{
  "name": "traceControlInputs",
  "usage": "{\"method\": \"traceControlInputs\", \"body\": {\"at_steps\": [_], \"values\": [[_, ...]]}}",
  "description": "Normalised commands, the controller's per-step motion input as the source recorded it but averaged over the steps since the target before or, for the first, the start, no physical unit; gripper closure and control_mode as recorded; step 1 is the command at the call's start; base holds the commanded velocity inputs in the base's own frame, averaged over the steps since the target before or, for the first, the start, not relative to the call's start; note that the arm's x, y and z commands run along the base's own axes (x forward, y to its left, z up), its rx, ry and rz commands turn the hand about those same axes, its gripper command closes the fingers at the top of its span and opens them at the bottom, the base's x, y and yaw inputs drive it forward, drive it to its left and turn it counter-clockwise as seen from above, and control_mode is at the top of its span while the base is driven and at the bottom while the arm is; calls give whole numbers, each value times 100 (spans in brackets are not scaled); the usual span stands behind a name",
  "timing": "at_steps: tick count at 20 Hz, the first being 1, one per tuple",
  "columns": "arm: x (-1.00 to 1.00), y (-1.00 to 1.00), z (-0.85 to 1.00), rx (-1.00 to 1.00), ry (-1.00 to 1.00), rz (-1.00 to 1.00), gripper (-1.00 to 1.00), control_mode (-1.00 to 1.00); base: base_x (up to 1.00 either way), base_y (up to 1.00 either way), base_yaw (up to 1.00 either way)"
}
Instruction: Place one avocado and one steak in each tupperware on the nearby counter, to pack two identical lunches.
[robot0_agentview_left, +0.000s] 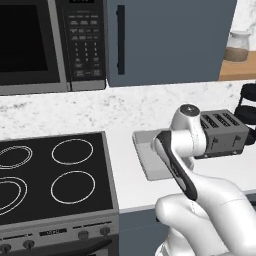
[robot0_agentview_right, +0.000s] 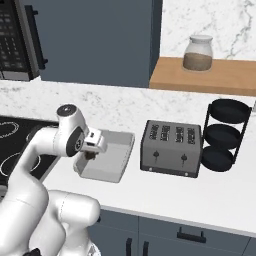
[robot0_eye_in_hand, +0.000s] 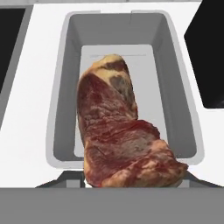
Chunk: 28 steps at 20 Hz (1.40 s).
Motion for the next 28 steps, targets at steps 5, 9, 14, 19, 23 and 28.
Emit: {"method": "traceControlInputs", "body": {"at_steps": [5, 9, 14, 19, 23, 28], "values": [[40, 0, -45, 0, 4, 2, 100, -100, 0, 0, 0], [37, 0, -40, 0, 3, 2, 100, -100, 0, 0, 0], [33, 0, -26, 0, 0, 1, 100, -100, 0, 0, 0], [34, 0, -24, 0, 0, 0, 100, -100, 0, 0, 0], [35, 0, -30, 0, 0, 0, 100, -100, 0, 0, 0], [39, 4, -25, 0, 0, 0, 100, -100, 0, 0, 0]]}}
